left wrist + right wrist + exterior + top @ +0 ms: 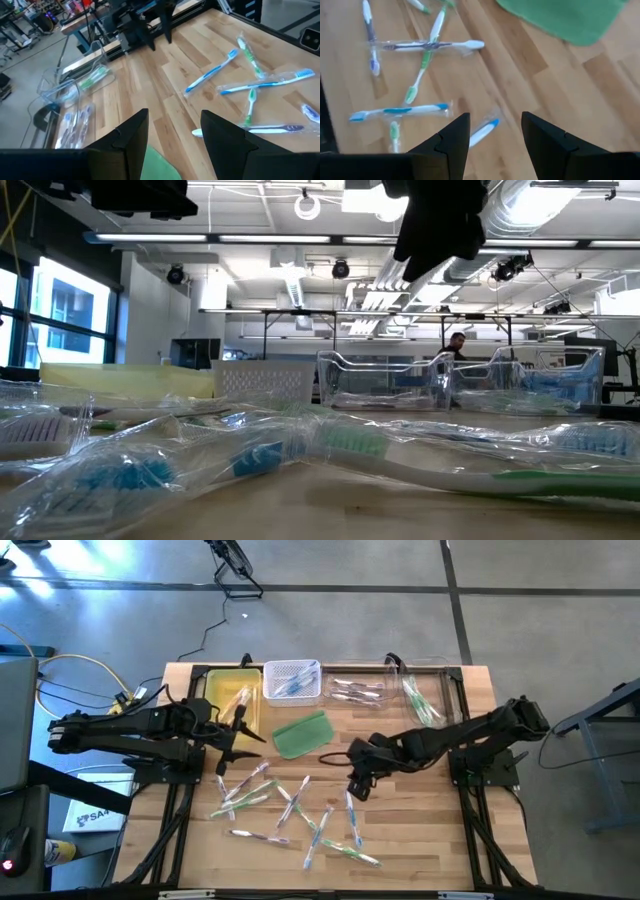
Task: Pick & Place Toothbrushes
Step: Put the blue toothbrush into the white bin
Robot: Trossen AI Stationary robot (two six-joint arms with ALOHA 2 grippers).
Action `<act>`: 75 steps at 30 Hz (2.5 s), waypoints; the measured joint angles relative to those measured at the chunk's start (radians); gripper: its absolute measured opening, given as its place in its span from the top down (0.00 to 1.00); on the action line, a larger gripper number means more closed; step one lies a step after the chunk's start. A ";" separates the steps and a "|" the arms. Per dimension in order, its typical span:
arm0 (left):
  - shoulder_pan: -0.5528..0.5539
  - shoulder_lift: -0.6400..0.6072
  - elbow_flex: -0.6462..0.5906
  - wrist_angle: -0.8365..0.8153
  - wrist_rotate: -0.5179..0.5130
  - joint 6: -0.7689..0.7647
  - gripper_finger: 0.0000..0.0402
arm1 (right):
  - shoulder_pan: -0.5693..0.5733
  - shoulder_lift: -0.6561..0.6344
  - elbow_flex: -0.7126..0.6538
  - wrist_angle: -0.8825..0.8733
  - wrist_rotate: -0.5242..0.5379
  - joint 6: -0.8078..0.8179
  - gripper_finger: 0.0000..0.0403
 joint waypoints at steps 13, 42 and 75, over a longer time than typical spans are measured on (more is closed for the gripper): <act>0.000 0.000 0.000 0.002 -0.060 0.000 0.56 | 0.073 0.000 0.000 0.002 -0.036 0.325 0.58; 0.000 0.001 0.000 -0.012 -0.083 0.000 0.56 | 0.227 0.338 0.000 0.116 -0.178 0.806 0.58; 0.000 0.001 0.000 -0.020 -0.083 0.011 0.56 | 0.223 0.420 0.002 0.063 -0.116 0.811 0.97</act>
